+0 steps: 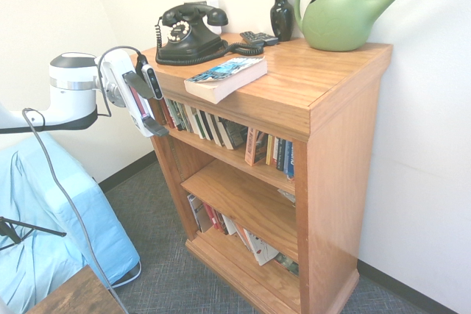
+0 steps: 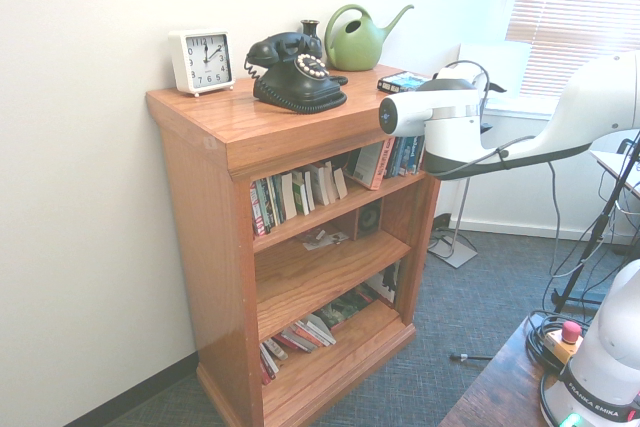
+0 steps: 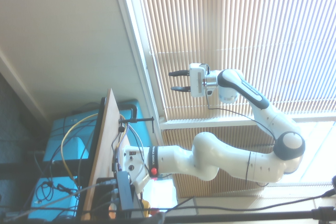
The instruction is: Shelf the books
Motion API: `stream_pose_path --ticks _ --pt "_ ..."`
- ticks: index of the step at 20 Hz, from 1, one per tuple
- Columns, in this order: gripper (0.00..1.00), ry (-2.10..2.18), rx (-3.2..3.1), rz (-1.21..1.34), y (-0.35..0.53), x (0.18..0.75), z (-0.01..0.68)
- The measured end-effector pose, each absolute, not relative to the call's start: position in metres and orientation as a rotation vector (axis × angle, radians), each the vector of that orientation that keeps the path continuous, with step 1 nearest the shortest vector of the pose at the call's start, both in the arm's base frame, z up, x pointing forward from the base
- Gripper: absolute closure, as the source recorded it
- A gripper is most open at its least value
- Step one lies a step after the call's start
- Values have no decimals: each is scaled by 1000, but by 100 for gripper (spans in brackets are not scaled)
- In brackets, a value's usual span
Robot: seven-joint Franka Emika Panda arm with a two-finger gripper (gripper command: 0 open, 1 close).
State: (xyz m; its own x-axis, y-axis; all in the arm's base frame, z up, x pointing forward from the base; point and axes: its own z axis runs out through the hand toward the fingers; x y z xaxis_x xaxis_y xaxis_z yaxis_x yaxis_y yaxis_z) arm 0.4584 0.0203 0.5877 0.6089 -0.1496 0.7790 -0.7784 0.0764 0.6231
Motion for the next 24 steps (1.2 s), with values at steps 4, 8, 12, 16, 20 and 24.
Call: stream_pose_path --ticks 4,8,12,16,20,24 --pt "0 -828 1424 582 11 488 583" --pt "0 -821 1421 595 6 507 579" --pt "0 -814 1408 635 13 517 587" --pt "0 -815 1402 649 15 527 592" --pt "0 -813 1395 646 12 539 591" --pt "0 -818 1408 658 10 551 597"
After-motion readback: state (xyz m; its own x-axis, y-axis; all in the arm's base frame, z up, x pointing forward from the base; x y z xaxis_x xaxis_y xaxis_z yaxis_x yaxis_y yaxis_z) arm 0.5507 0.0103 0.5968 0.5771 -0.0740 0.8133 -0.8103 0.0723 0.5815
